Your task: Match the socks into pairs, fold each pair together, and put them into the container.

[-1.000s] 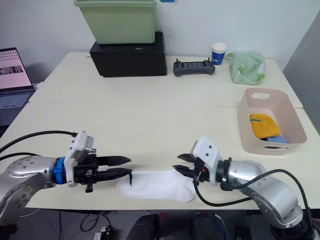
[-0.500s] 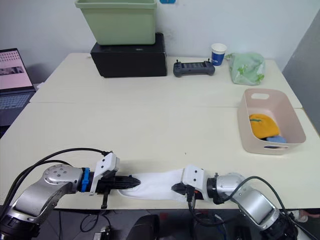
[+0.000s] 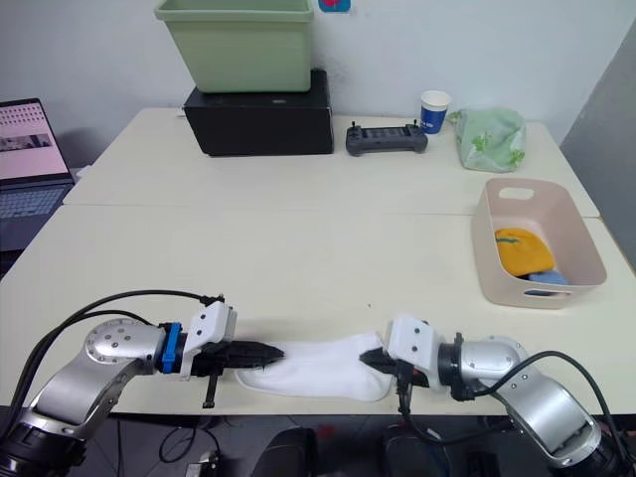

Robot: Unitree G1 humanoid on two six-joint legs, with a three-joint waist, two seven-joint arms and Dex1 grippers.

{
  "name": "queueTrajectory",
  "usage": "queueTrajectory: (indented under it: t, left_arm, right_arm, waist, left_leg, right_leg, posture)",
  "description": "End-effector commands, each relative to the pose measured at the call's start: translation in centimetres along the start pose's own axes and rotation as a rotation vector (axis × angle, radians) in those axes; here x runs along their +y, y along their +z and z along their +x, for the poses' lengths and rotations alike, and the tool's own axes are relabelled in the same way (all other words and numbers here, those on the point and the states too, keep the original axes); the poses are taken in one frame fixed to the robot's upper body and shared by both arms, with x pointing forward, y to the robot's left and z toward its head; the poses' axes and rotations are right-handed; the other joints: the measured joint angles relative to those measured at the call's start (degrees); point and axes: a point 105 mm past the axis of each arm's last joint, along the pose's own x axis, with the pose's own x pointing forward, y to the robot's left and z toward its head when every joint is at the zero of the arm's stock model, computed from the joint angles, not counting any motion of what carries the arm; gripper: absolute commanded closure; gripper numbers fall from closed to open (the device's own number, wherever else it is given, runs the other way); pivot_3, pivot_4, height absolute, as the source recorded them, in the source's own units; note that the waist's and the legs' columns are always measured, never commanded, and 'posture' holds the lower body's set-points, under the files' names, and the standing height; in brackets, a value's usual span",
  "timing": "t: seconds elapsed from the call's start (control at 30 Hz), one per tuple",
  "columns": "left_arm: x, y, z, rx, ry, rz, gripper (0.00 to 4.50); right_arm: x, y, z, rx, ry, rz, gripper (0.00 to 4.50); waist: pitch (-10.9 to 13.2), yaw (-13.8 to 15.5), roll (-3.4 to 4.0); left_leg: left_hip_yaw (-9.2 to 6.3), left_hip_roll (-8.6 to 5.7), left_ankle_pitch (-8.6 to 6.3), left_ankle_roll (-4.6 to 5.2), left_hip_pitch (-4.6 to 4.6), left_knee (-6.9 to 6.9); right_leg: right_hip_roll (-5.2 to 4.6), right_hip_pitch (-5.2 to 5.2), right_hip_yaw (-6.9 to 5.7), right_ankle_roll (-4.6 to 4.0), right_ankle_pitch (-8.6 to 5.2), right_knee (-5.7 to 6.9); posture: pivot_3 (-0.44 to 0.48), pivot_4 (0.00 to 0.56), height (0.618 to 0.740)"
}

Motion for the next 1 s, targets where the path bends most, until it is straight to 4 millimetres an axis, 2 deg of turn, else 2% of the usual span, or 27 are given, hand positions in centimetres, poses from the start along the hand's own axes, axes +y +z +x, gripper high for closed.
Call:
queueTrajectory:
  t: [0.03,0.2,0.3,0.33,0.43,0.47,0.6,0.67,0.73,0.83,1.0]
  left_arm:
    - [-0.1,-0.3,0.9,0.004,-0.016,0.064,4.47]
    - [-0.7,-2.4,1.6,0.057,-0.045,0.065,4.47]
    - [-0.2,-3.9,1.7,0.071,0.023,0.021,4.47]
    - [-0.5,-4.4,1.6,0.081,0.020,0.008,4.47]
    - [-1.2,-4.9,1.6,0.092,0.003,0.002,4.47]
    - [-1.1,-4.8,1.6,0.093,0.000,0.014,4.47]
    - [0.0,-2.4,1.7,0.035,0.012,0.086,4.47]
    - [0.1,-1.2,1.6,0.016,-0.014,0.089,4.47]
    - [0.0,-0.3,1.7,0.008,-0.053,0.106,4.47]
    - [-0.4,-0.2,2.0,0.012,-0.076,0.096,4.50]
    - [-1.0,-2.4,2.3,0.061,-0.080,0.049,4.50]
  right_arm:
    - [0.0,0.0,1.4,0.018,-0.003,-0.029,4.50]
    - [-0.8,-2.0,2.8,0.105,-0.038,-0.023,4.50]
    - [-1.2,-4.2,1.8,0.176,-0.068,0.013,4.50]
    - [-1.7,-5.1,0.9,0.203,-0.100,0.044,4.50]
    - [-2.3,-6.2,-0.8,0.231,-0.143,0.097,4.50]
    - [-2.2,-6.1,-1.5,0.217,-0.146,0.110,4.50]
    - [-1.7,-1.9,-2.4,0.018,-0.128,0.152,4.50]
    - [-1.4,-1.1,-2.8,0.004,-0.117,0.164,4.50]
    - [-2.4,-0.9,-3.6,-0.008,-0.192,0.219,4.50]
    - [-2.8,-1.3,-4.4,0.003,-0.244,0.277,3.62]
    - [-1.1,-3.0,-4.3,0.078,-0.222,0.345,1.84]
  waist:
    - [0.00,0.02,0.01]
    - [0.05,0.16,-0.03]
    - [0.05,0.49,-0.01]
    - [0.03,0.52,-0.02]
    - [-0.03,0.54,0.00]
    - [-0.04,0.54,0.00]
    - [-0.05,0.55,0.06]
    - [-0.03,0.52,0.08]
    - [0.01,0.49,0.04]
    - [0.02,0.51,0.05]
    - [0.03,0.49,0.04]
  left_leg:
    - [0.01,-0.01,0.00,0.00,0.00,-0.01]
    - [0.01,-0.03,0.00,0.00,-0.06,0.00]
    - [0.03,-0.04,0.00,0.00,-0.04,0.01]
    - [0.03,-0.05,0.00,0.00,-0.04,0.01]
    - [0.02,-0.05,0.00,0.00,0.02,0.01]
    - [0.02,-0.06,0.00,0.00,0.05,0.02]
    - [0.03,-0.05,0.00,0.01,0.17,0.00]
    - [0.01,-0.05,0.00,0.00,0.12,0.00]
    - [0.01,-0.03,0.00,0.00,0.10,0.01]
    - [0.03,-0.03,0.00,0.00,0.06,0.01]
    - [0.03,-0.01,0.00,0.01,0.03,-0.01]
  right_leg:
    - [0.00,0.00,0.01,0.00,0.00,0.00]
    - [-0.02,-0.06,0.00,-0.02,0.01,0.00]
    - [-0.04,-0.04,0.00,-0.02,0.01,0.03]
    - [-0.06,-0.04,0.00,-0.02,0.01,0.03]
    - [-0.08,0.05,-0.01,-0.01,0.01,0.01]
    - [-0.09,0.09,-0.01,-0.01,0.01,0.01]
    - [-0.08,0.21,-0.03,0.00,-0.01,0.00]
    - [-0.06,0.16,-0.04,0.00,0.00,0.02]
    - [-0.01,0.17,-0.09,0.00,0.00,0.02]
    - [0.01,0.16,-0.13,0.00,0.00,0.00]
    - [0.02,0.14,-0.14,-0.01,-0.01,-0.06]
  posture:
    - [0.000,0.150,0.735]
    - [0.000,0.150,0.735]
    - [0.000,0.150,0.735]
    - [0.000,0.150,0.735]
    - [0.000,0.150,0.735]
    - [0.000,0.150,0.735]
    - [0.000,0.150,0.735]
    - [0.000,0.150,0.735]
    - [0.000,0.150,0.735]
    - [0.000,0.150,0.735]
    - [0.000,0.150,0.735]
